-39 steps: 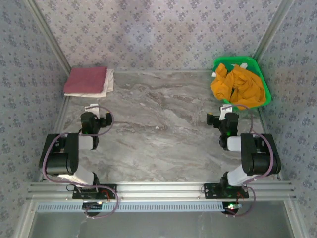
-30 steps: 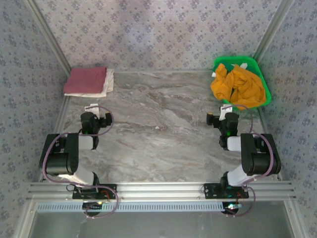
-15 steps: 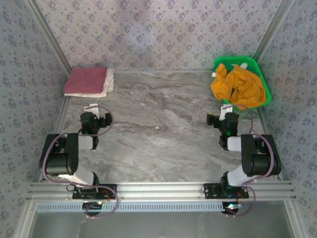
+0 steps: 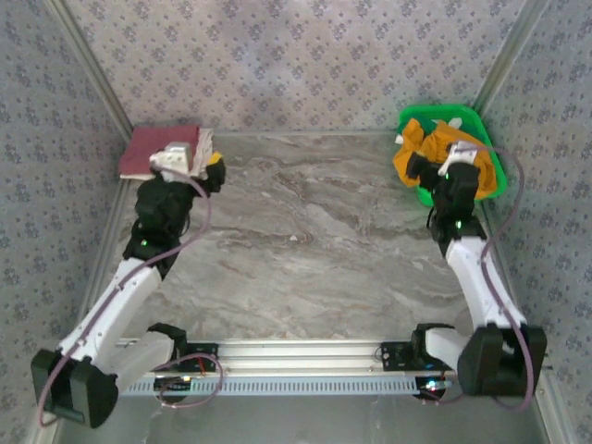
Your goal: Fold and stack the t-shirts
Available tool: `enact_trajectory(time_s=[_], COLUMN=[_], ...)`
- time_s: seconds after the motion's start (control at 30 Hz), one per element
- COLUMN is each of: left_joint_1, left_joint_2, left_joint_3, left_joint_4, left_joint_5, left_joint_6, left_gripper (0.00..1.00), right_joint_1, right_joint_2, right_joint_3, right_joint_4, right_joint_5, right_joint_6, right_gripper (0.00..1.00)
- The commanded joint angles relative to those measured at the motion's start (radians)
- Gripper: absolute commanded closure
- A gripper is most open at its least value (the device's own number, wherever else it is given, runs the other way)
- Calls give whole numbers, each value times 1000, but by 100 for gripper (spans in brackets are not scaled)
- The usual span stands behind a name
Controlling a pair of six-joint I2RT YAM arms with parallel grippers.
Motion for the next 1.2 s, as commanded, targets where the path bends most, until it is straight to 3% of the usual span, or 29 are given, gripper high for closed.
enact_trajectory(time_s=[0.0, 0.17, 0.33, 0.47, 0.67, 0.9, 0.97, 1.17], left_joint_1=[-118, -238, -292, -315, -322, -320, -317, -303], left_joint_2=[188, 449, 623, 696, 678, 597, 564, 429], left_joint_3=[146, 349, 417, 421, 351, 299, 283, 222], left_joint_4=[-206, -267, -196, -156, -94, -96, -88, -36], left_joint_5=[27, 151, 240, 269, 260, 202, 189, 172], left_joint_6=[71, 101, 51, -5, -22, -4, -10, -44], left_gripper=[4, 4, 7, 11, 12, 13, 13, 12], right_joint_1=[-17, -55, -62, -83, -106, -105, -99, -70], right_joint_2=[176, 419, 563, 681, 790, 785, 748, 537], right_joint_3=[161, 415, 518, 605, 689, 752, 760, 746], right_joint_4=[-293, -461, -493, -555, -534, -552, -563, -582], right_joint_5=[-33, -111, -134, -175, -222, -240, -230, -140], right_joint_6=[72, 106, 112, 104, 95, 98, 98, 99], right_gripper=[1, 8, 10, 18, 41, 94, 100, 100])
